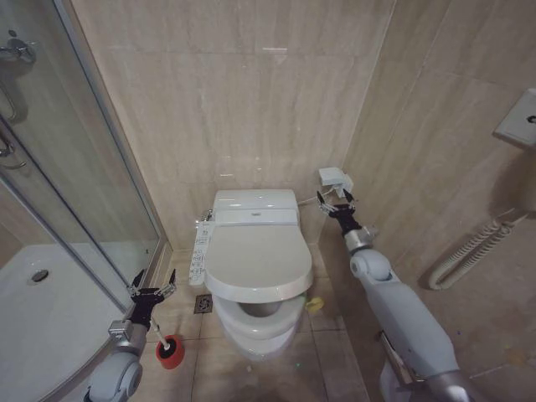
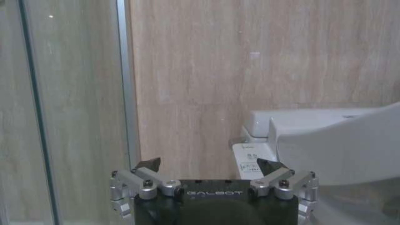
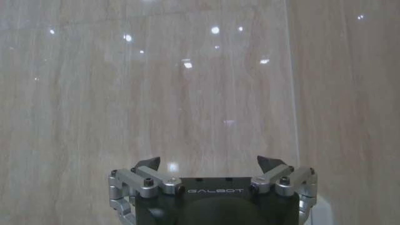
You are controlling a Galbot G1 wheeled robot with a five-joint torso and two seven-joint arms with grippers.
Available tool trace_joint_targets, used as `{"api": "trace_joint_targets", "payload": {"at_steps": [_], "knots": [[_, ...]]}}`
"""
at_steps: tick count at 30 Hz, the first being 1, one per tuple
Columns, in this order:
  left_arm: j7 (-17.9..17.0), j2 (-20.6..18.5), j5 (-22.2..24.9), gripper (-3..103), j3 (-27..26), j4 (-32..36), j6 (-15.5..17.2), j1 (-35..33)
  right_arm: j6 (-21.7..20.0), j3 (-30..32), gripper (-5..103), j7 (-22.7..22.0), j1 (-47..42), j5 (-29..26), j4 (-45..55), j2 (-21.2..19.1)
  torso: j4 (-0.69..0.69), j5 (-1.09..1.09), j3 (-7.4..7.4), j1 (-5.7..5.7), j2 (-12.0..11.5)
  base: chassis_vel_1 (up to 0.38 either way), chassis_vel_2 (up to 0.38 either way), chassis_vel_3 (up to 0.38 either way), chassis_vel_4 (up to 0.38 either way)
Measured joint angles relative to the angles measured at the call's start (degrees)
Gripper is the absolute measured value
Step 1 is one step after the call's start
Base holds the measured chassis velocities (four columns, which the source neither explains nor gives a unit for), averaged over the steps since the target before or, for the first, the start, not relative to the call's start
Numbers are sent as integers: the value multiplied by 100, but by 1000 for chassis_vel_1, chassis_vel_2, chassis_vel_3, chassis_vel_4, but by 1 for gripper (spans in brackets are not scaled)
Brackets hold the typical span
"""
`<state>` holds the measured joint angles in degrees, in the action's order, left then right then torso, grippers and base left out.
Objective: Open the toilet lid, clean the toilet bowl with a toilet brush, close the toilet lid, and flush.
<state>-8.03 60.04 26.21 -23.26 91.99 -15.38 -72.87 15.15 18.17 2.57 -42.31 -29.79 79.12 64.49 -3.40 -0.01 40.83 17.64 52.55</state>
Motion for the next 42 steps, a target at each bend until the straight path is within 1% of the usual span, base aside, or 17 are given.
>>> {"api": "trace_joint_targets", "payload": {"at_steps": [1,5,11,17,32,36,42], "knots": [[0,0,0,100,0,0,0,0,0,0,100,0,0,0,0,0,0,0,0,0,0,0,0,0,0],[0,0,0,100,0,0,0,0,5,148,100,-7,-511,-59,309,-47,-1,1,0,0,0,0,0,0,0],[0,0,0,100,0,0,0,0,59,304,100,-7,-996,-76,651,-81,0,1,0,0,0,0,0,0,0],[0,0,0,100,0,0,0,0,75,399,100,-44,-1275,-79,907,-73,1,1,0,0,0,0,0,0,0],[0,0,0,100,0,0,0,0,108,805,100,-104,-1950,115,1223,243,1,0,0,0,0,0,0,0,0],[0,0,0,100,0,1,0,0,141,882,100,-123,-2274,217,1311,389,0,0,0,0,-1,0,0,0,0],[0,0,0,100,0,1,0,0,183,952,100,-123,-2462,309,1360,576,0,0,0,0,-1,0,0,0,0]]}}
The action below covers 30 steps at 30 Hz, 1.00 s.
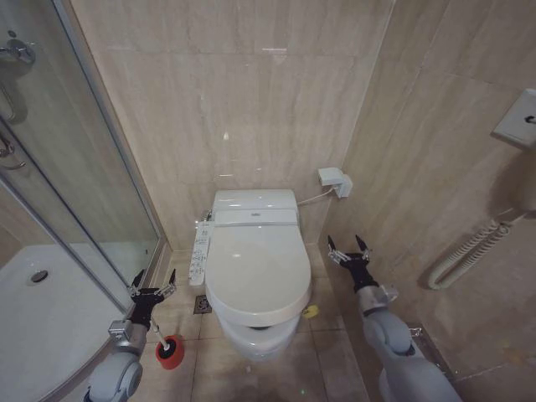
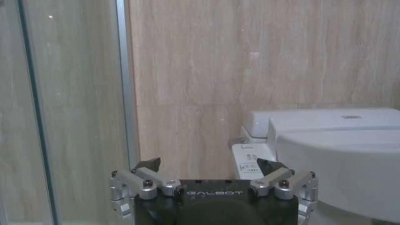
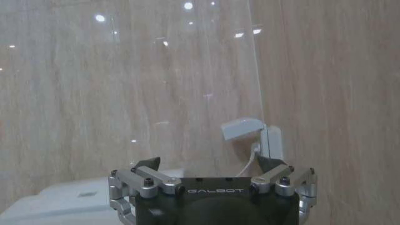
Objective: Open the toilet lid, clean the toilet bowl with a toilet brush, close the toilet lid, and flush.
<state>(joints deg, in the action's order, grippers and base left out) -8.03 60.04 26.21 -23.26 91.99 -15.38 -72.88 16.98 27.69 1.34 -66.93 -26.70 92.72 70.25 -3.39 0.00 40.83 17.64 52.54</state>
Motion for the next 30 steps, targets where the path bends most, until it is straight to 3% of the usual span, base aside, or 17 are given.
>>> {"api": "trace_joint_targets", "payload": {"at_steps": [11,30], "knots": [[0,0,0,100,-1,0,0,0,-62,72,100,-365,-265,575,168,276,0,0,1,0,0,0,0,0,0],[0,0,0,100,0,0,0,0,-30,61,100,-292,-376,558,235,406,0,1,0,1,0,0,0,0,0]]}}
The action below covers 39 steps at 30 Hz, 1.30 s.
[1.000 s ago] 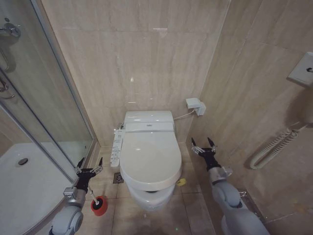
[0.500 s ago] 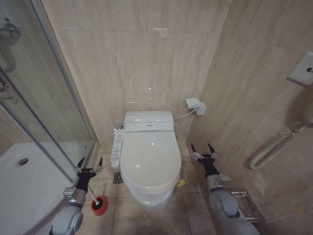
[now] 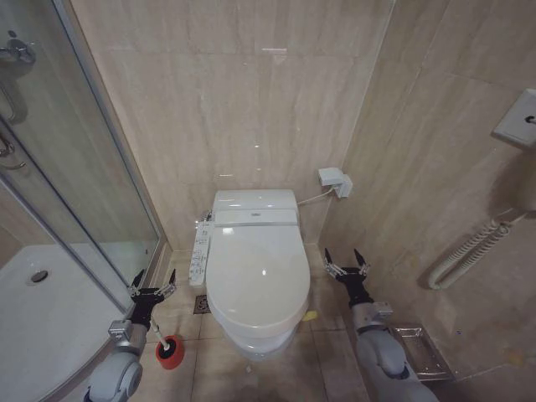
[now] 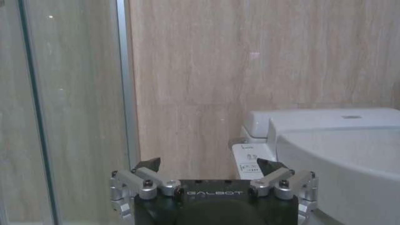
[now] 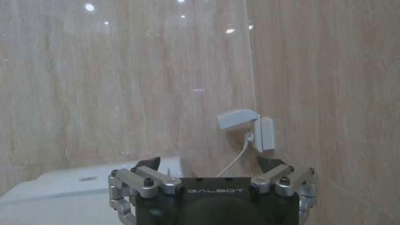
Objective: Open the toilet lid, clean the toilet bowl with a toilet brush, close the toilet lid, and flush.
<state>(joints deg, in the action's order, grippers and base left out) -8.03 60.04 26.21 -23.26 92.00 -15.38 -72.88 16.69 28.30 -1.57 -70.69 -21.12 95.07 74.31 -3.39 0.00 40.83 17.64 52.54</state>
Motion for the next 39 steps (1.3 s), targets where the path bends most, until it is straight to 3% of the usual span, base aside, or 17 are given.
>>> {"api": "trace_joint_targets", "payload": {"at_steps": [39], "knots": [[0,0,0,100,0,0,0,0,-2,17,100,-24,17,-13,-79,-5,0,0,0,0,0,0,0,0,0]]}}
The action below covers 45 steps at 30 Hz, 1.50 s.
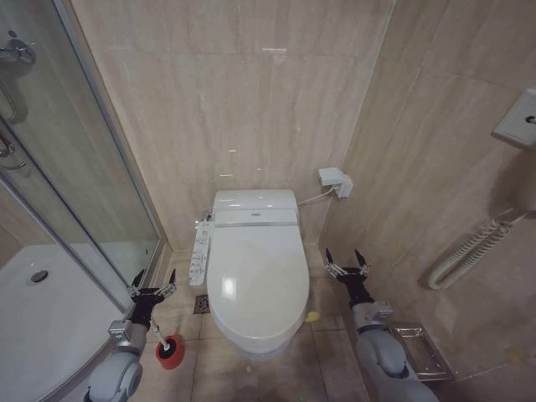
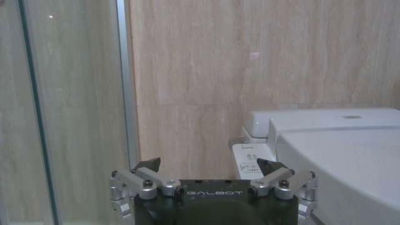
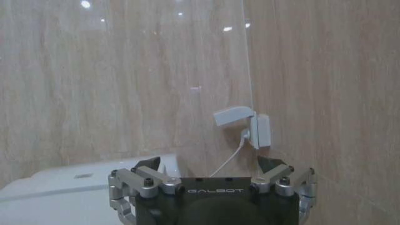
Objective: Open the toilet lid, clean the toilet bowl with a toilet brush, close the toilet lid, and flush.
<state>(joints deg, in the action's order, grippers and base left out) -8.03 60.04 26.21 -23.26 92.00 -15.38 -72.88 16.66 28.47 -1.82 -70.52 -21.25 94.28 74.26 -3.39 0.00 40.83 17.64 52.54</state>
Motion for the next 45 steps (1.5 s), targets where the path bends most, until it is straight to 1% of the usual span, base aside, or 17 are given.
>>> {"api": "trace_joint_targets", "payload": {"at_steps": [45], "knots": [[0,0,0,100,0,0,0,0,-1,0,100,1,1,-1,1,-1,0,0,0,0,0,0,0,0,0]]}}
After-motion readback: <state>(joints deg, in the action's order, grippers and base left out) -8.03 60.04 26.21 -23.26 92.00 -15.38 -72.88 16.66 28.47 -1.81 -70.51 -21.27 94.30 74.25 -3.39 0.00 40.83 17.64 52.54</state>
